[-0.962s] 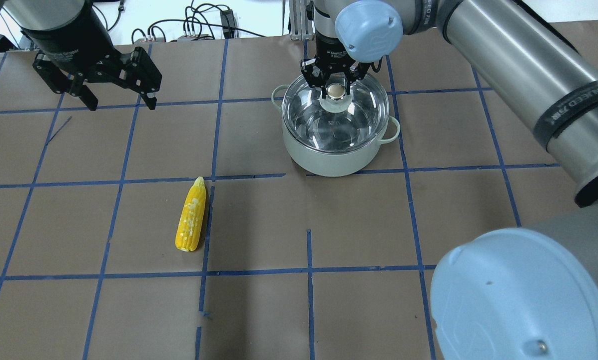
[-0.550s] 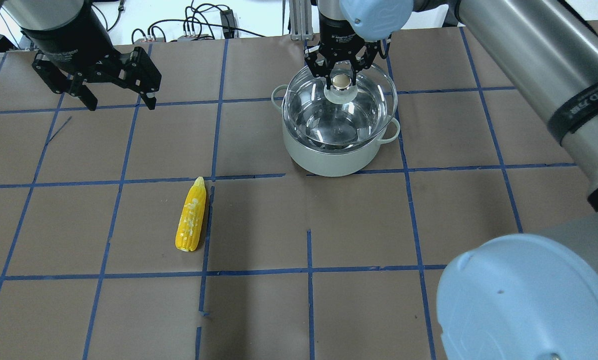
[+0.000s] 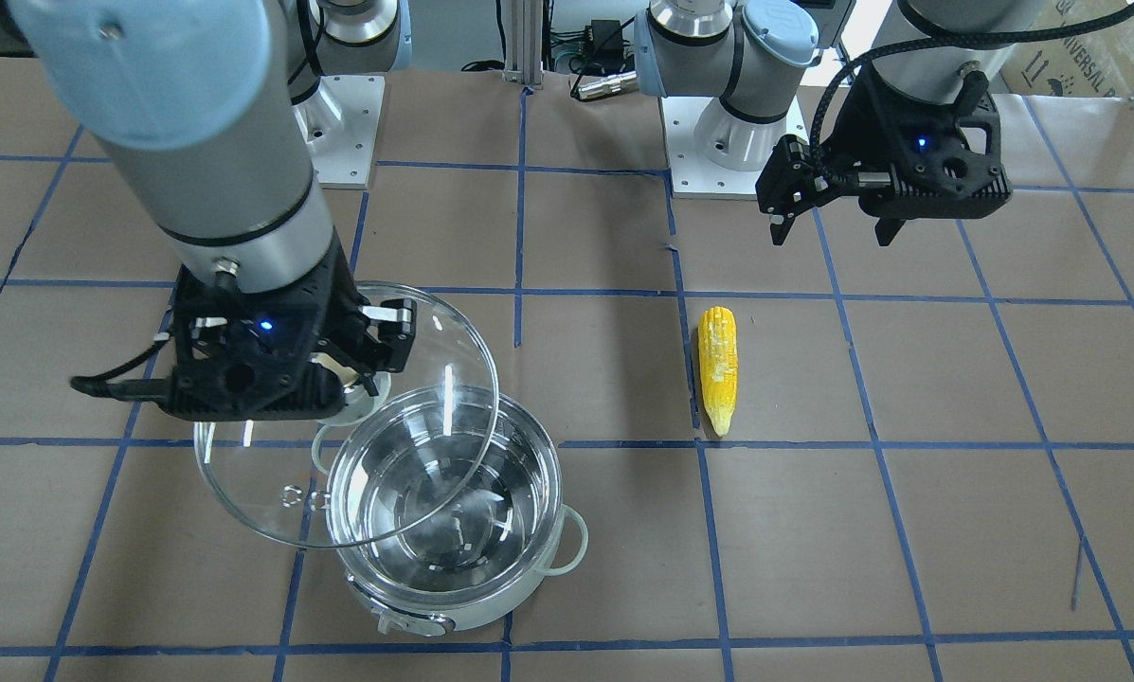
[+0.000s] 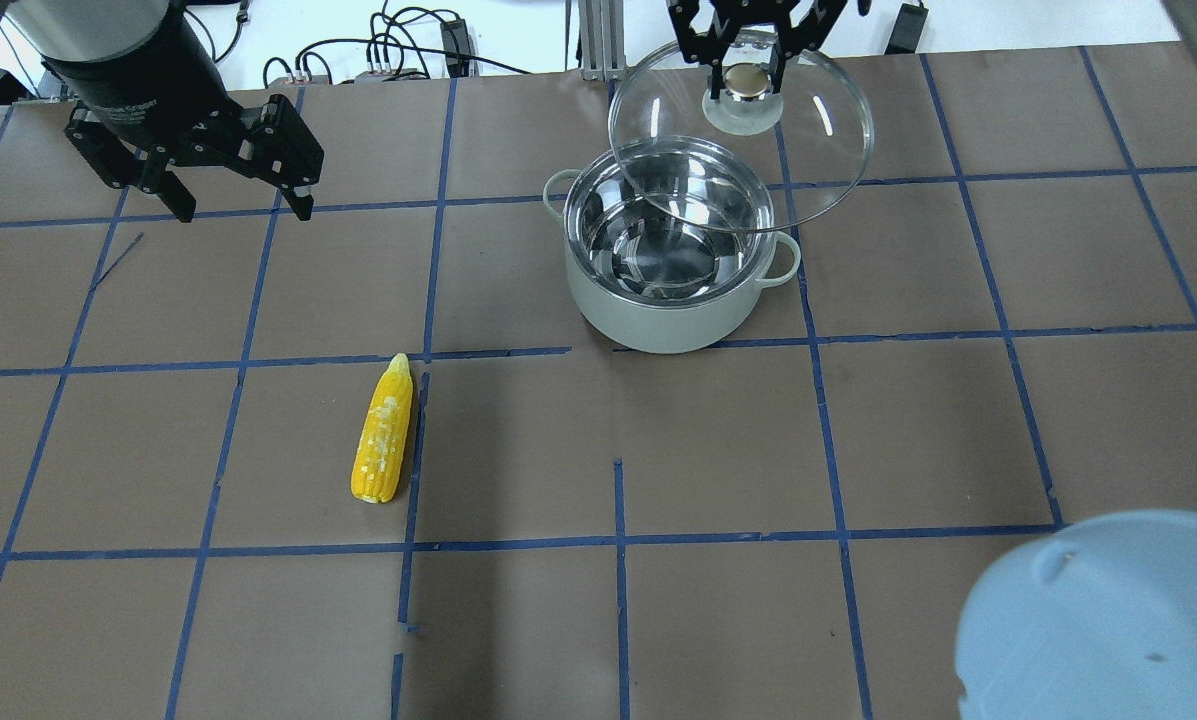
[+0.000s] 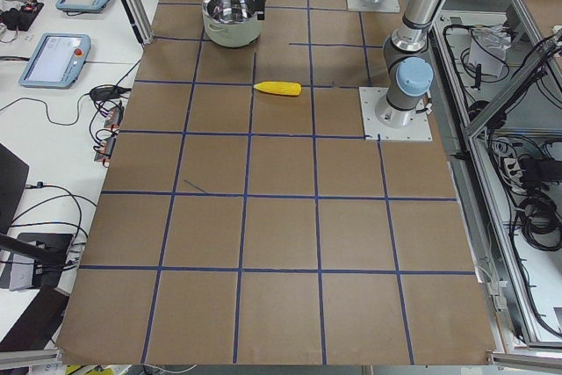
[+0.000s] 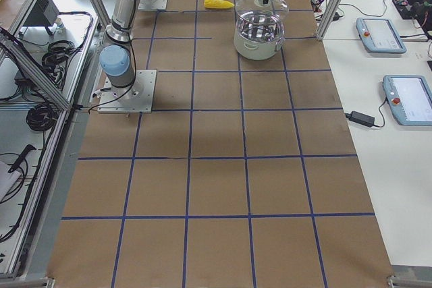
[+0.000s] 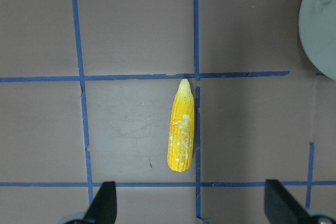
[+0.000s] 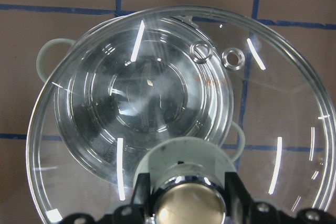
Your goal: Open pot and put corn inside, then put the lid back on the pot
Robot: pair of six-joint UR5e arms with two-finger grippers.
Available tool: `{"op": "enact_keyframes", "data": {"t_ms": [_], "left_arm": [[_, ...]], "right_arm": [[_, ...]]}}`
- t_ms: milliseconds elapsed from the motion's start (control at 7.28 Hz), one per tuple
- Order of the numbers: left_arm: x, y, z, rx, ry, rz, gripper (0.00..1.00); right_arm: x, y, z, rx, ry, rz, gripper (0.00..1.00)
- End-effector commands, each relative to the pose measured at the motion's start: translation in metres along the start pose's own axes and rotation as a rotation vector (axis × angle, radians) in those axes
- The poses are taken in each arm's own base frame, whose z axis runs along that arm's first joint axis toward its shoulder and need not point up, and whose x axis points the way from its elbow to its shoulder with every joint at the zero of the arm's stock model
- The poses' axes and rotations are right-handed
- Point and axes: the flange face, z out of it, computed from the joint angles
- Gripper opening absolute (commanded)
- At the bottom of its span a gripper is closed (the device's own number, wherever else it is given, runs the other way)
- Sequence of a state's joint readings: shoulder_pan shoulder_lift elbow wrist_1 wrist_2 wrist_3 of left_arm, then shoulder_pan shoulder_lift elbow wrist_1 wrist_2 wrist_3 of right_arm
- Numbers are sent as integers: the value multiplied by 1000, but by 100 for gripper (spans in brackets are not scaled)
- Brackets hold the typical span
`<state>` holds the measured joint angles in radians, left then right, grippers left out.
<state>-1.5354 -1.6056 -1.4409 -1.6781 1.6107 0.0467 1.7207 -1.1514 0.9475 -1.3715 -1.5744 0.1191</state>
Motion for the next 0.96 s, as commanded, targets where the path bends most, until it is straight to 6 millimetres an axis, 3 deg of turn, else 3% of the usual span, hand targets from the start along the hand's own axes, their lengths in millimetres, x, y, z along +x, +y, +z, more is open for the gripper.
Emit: {"op": "enact_keyframes", "data": {"t_ms": [0, 275, 550, 824], "left_arm": [[1, 1, 22, -45, 5, 13, 100], [-3, -15, 96, -79, 19, 4, 100], [-3, -5, 164, -133, 19, 35, 100], [-18, 16, 235, -146, 28, 12, 100]], "right_arm": [[67, 25, -45, -5, -1, 86, 29], [85, 27, -18, -77, 5, 78, 29], [86, 46, -5, -112, 4, 75, 29], [87, 54, 2, -117, 9, 75, 29]]}}
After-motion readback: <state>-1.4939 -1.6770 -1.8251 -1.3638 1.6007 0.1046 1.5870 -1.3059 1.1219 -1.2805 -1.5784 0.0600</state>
